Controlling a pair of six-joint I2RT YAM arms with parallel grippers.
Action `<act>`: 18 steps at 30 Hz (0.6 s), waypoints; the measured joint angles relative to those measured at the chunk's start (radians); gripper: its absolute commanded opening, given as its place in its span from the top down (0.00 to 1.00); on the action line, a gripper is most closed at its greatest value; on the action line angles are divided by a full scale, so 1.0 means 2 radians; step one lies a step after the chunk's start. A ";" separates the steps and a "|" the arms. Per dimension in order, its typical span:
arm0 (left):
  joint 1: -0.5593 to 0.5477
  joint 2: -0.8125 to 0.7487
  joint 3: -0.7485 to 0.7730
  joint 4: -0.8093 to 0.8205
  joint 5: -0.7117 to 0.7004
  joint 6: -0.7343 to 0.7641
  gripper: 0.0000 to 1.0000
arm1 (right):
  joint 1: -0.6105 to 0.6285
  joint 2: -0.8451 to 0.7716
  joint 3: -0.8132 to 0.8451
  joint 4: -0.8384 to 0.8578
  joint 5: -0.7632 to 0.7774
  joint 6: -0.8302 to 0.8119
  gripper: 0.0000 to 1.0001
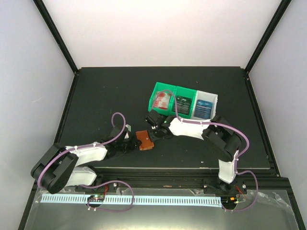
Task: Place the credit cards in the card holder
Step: Open the card holder at the center of the board.
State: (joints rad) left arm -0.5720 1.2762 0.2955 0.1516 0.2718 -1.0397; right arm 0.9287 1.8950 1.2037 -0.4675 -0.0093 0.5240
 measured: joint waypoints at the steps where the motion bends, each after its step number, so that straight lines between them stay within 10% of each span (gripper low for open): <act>1: 0.000 0.000 0.000 0.000 0.000 0.000 0.98 | 0.000 0.000 -0.002 -0.001 0.006 0.002 0.62; 11: 0.000 0.000 0.002 -0.003 0.000 0.003 0.97 | 0.000 0.003 -0.014 0.005 -0.006 0.018 0.91; 18: 0.000 -0.008 0.003 -0.012 0.000 0.007 0.60 | -0.002 -0.001 -0.025 0.022 -0.025 0.021 0.99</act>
State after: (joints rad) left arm -0.5720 1.2602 0.3023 0.1272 0.2722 -1.0256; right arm 0.9249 1.8923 1.1538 -0.4244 -0.0586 0.5667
